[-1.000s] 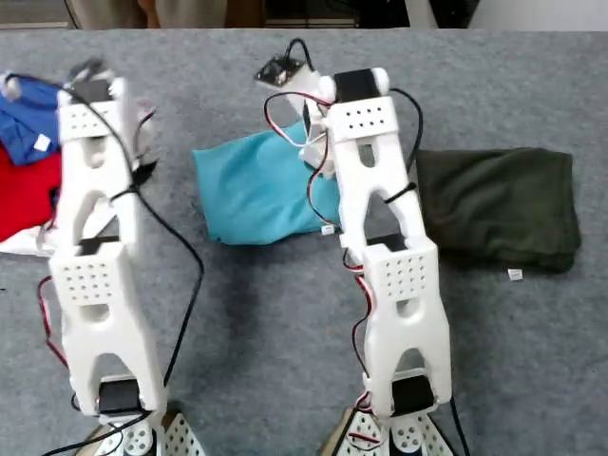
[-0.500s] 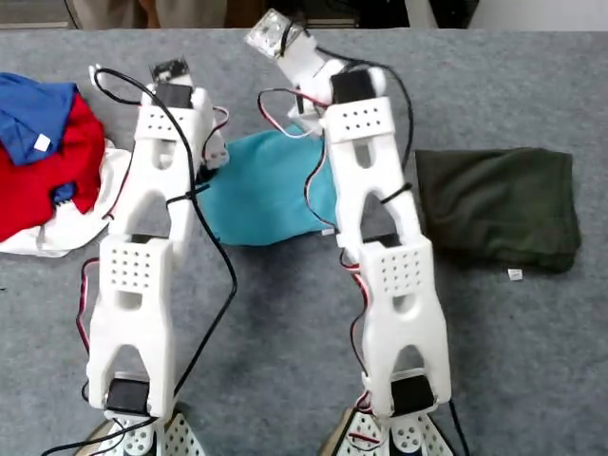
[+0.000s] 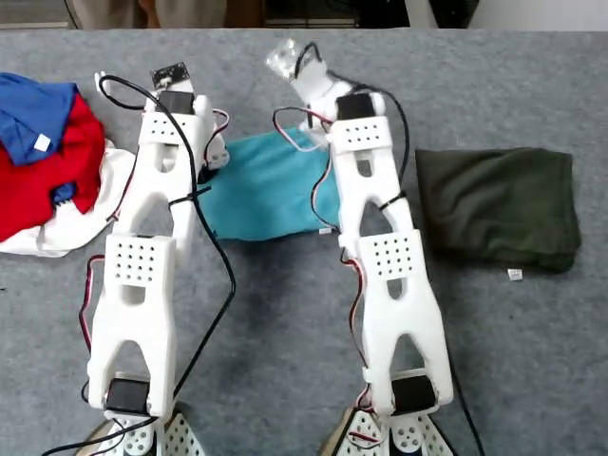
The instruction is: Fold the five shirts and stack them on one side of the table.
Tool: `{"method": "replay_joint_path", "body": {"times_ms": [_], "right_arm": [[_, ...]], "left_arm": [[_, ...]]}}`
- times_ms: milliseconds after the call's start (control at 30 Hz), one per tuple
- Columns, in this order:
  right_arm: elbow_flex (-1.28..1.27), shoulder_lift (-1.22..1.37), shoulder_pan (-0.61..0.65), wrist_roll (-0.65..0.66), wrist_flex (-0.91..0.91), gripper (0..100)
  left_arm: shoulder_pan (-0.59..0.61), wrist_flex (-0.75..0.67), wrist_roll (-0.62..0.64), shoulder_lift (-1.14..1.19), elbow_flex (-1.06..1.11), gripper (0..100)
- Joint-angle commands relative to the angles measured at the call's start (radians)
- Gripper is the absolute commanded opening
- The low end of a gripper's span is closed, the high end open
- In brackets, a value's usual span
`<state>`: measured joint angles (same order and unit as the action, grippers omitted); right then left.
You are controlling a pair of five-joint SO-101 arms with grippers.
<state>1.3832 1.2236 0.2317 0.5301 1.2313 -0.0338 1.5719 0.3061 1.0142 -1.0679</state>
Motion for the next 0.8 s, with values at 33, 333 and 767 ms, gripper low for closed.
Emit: {"method": "replay_joint_path", "body": {"times_ms": [33,333,767], "right_arm": [[0.245,-0.027,0.018,-0.003,0.025,0.5],[0.26,-0.249,0.053,-0.018,0.397,0.5],[-0.579,-0.848,-0.067,-0.244,0.555,0.5]], "left_arm": [[0.015,0.084,-0.025,-0.012,-0.157,2],[0.043,0.187,-0.112,-0.021,-0.315,2],[0.094,0.187,-0.204,-0.584,0.316,2]]}}
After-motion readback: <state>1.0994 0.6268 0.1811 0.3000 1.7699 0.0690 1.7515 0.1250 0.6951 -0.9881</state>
